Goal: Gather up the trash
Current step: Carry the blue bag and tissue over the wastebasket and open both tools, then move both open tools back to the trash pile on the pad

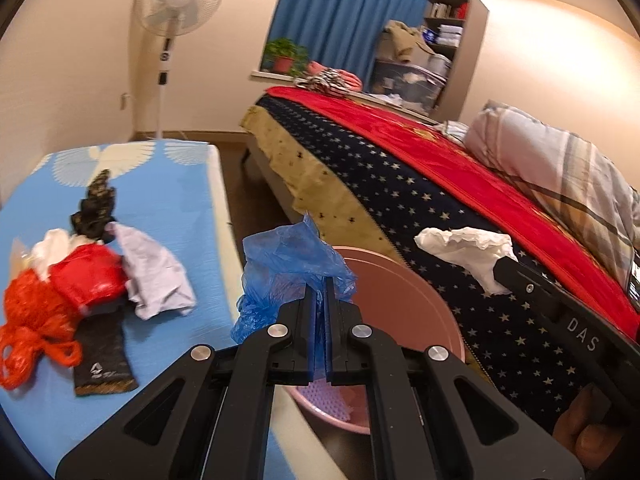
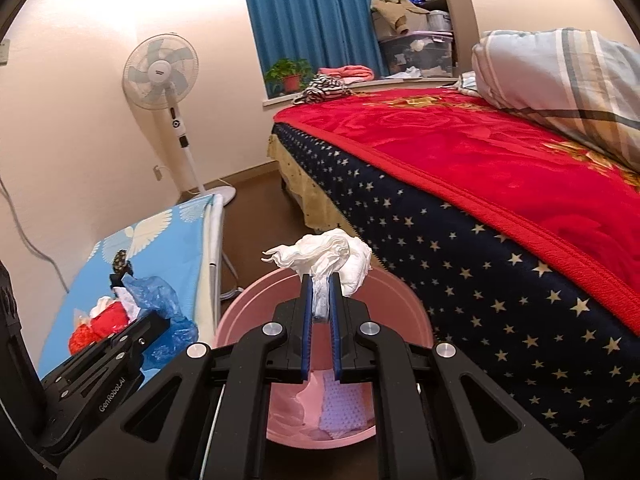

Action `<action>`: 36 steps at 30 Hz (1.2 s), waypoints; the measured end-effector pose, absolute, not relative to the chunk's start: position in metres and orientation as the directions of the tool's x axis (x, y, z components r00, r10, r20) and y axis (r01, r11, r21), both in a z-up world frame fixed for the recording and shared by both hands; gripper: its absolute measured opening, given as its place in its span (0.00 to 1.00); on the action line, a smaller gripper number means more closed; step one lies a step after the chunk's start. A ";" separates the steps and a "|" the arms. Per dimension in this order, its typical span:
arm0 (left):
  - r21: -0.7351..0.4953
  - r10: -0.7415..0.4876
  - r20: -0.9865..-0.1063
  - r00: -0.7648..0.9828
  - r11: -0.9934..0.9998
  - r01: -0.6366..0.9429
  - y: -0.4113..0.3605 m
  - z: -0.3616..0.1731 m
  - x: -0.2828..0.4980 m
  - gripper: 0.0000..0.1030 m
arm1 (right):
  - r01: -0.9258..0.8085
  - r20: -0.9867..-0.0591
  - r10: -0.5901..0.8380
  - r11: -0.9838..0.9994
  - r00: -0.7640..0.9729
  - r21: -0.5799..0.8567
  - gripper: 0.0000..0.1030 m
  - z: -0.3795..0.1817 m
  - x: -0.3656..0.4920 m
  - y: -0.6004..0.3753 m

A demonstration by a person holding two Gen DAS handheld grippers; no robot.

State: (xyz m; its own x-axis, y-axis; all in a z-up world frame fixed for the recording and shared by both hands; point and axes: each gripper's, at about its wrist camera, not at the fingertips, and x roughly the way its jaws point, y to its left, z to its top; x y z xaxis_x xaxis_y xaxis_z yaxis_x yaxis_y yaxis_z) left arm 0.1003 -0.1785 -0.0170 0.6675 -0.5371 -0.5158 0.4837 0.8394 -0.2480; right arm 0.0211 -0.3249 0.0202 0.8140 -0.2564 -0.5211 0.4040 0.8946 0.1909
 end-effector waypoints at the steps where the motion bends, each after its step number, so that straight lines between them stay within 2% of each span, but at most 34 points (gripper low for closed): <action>1: -0.251 -0.541 -0.516 0.664 0.836 0.487 -0.180 -0.018 0.101 0.03 | 0.408 -0.523 -0.260 0.893 0.812 0.189 0.08 0.019 0.021 -0.326; 17: -0.285 -0.602 -0.550 0.579 0.787 0.548 -0.207 -0.034 0.119 0.03 | 0.447 -0.547 -0.289 0.876 0.786 0.179 0.08 0.012 0.028 -0.335; 19: -0.290 -0.611 -0.558 0.561 0.777 0.558 -0.212 -0.037 0.121 0.03 | 0.455 -0.554 -0.294 0.872 0.779 0.178 0.11 0.011 0.028 -0.337; 20: -0.296 -0.616 -0.569 0.545 0.771 0.563 -0.215 -0.039 0.123 0.07 | 0.461 -0.557 -0.299 0.870 0.775 0.174 0.13 0.010 0.028 -0.337; 21: -0.301 -0.617 -0.582 0.531 0.769 0.564 -0.217 -0.043 0.124 0.22 | 0.466 -0.559 -0.304 0.868 0.771 0.170 0.22 0.010 0.028 -0.337; 22: -0.300 -0.612 -0.589 0.528 0.772 0.560 -0.217 -0.044 0.125 0.32 | 0.469 -0.560 -0.307 0.866 0.770 0.171 0.28 0.009 0.028 -0.337; 23: -0.304 -0.608 -0.588 0.533 0.777 0.551 -0.216 -0.046 0.125 0.44 | 0.473 -0.558 -0.310 0.864 0.769 0.172 0.40 0.009 0.027 -0.337; 24: -0.311 -0.610 -0.587 0.532 0.777 0.547 -0.215 -0.046 0.126 0.45 | 0.478 -0.556 -0.317 0.861 0.769 0.171 0.43 0.009 0.027 -0.337; 36: -0.271 -0.560 -0.579 0.593 0.818 0.508 -0.193 -0.036 0.115 0.45 | 0.459 -0.528 -0.308 0.870 0.792 0.181 0.43 0.015 0.022 -0.330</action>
